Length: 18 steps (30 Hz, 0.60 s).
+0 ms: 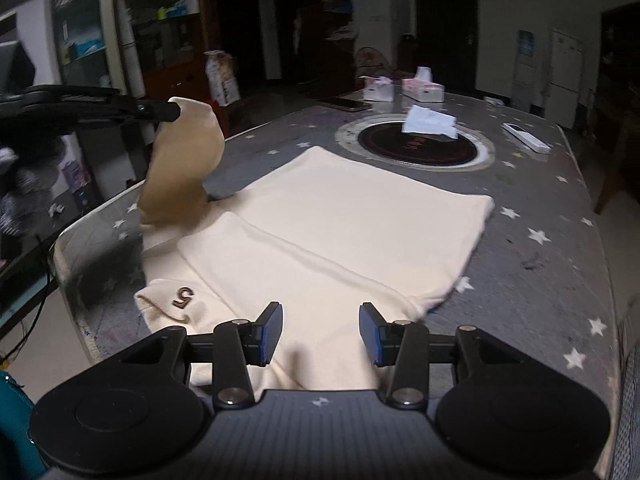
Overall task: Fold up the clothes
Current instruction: 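Grasp the other sleeve cuff with the left gripper and lift it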
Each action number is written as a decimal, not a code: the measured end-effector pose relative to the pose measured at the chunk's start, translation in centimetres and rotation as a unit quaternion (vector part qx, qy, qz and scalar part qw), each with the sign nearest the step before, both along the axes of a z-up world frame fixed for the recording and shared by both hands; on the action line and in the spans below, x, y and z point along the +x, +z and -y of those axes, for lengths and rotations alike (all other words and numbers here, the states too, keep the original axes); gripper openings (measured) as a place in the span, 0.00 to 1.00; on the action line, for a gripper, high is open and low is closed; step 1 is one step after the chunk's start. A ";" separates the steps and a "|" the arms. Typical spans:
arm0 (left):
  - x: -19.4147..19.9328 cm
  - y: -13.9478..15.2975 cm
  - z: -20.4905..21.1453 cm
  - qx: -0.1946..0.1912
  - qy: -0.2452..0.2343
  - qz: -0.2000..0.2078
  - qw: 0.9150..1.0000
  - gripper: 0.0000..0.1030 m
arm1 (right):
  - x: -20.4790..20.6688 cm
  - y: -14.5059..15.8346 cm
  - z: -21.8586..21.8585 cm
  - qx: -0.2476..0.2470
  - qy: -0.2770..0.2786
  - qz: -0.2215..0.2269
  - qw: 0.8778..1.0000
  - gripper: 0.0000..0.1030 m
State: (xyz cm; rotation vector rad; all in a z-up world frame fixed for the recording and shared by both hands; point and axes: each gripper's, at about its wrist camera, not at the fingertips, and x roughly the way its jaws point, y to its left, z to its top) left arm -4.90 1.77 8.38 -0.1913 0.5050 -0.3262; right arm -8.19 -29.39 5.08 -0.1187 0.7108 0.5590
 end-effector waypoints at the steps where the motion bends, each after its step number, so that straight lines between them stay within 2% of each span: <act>1: -0.2 0.1 1.0 -0.003 -0.018 0.001 1.000 0.05 | 0.0 0.0 0.3 0.003 -0.006 0.000 1.000 0.41; 5: -0.8 0.6 5.2 -0.015 -0.092 0.003 0.996 0.05 | -0.1 0.0 1.7 0.013 -0.028 -0.001 1.000 0.41; 9: -0.9 -0.7 8.1 -0.024 -0.144 -0.015 0.989 0.05 | -0.1 0.0 2.7 0.018 -0.044 -0.003 0.999 0.41; 12: -0.8 -1.8 9.8 -0.017 -0.165 -0.019 0.986 0.06 | 0.0 0.1 3.2 0.021 -0.053 -0.003 0.998 0.41; 18: -0.3 -4.5 11.9 0.000 -0.208 -0.065 0.976 0.10 | 0.8 0.2 3.7 0.041 -0.070 -0.011 0.997 0.40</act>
